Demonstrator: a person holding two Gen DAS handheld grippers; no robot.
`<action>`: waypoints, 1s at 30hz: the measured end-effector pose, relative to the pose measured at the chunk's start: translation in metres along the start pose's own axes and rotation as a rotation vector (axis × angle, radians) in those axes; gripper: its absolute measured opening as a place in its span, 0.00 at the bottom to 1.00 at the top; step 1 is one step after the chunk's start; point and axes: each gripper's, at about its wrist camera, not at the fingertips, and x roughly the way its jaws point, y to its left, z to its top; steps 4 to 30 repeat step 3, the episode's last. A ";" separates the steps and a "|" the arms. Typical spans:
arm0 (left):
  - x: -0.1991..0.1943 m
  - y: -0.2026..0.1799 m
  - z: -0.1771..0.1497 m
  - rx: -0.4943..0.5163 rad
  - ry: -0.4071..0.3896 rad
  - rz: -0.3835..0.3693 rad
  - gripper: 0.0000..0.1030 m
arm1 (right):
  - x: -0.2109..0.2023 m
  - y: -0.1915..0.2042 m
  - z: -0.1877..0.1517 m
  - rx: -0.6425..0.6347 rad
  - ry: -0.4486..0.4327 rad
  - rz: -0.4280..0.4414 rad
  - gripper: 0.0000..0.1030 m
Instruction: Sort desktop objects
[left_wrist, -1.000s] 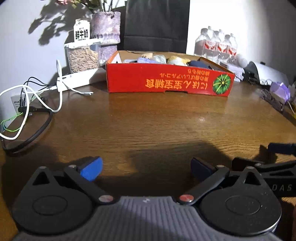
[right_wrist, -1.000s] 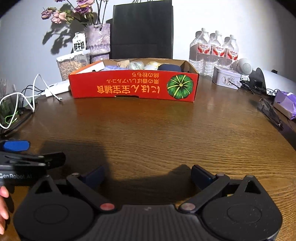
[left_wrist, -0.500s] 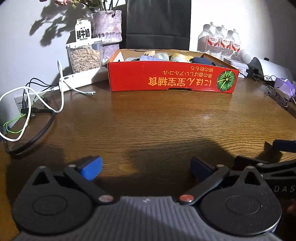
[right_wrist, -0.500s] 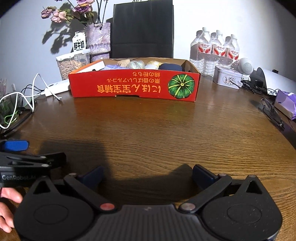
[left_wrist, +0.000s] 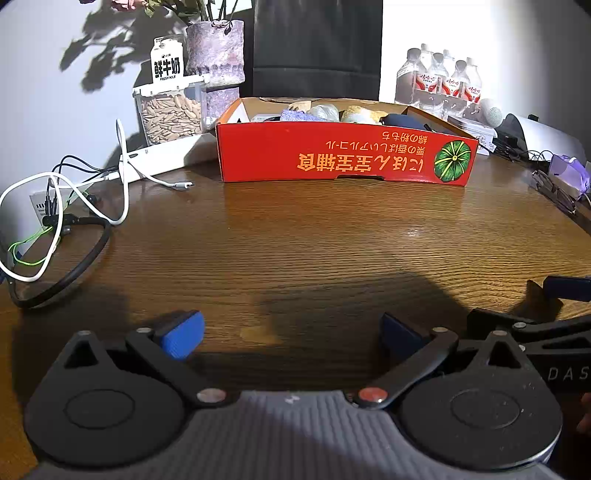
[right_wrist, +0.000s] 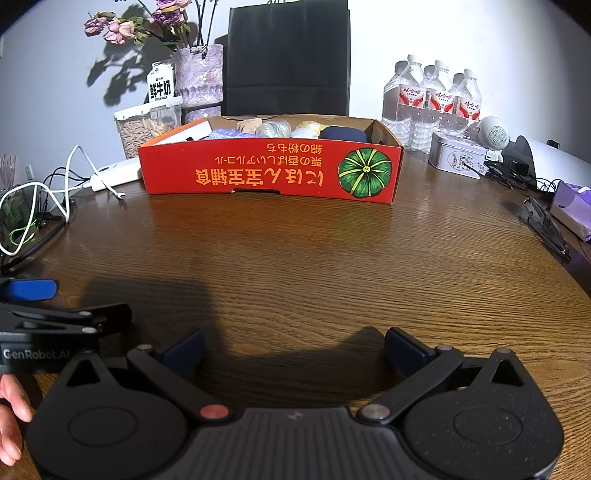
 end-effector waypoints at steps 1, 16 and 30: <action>0.000 0.000 0.000 0.000 0.000 0.000 1.00 | 0.000 0.000 0.000 0.000 0.000 0.000 1.00; 0.000 0.000 0.000 0.000 0.000 0.000 1.00 | 0.000 0.000 0.000 0.000 0.000 0.000 1.00; 0.000 0.000 0.000 0.000 0.000 0.000 1.00 | 0.000 0.000 0.000 0.000 0.000 0.000 1.00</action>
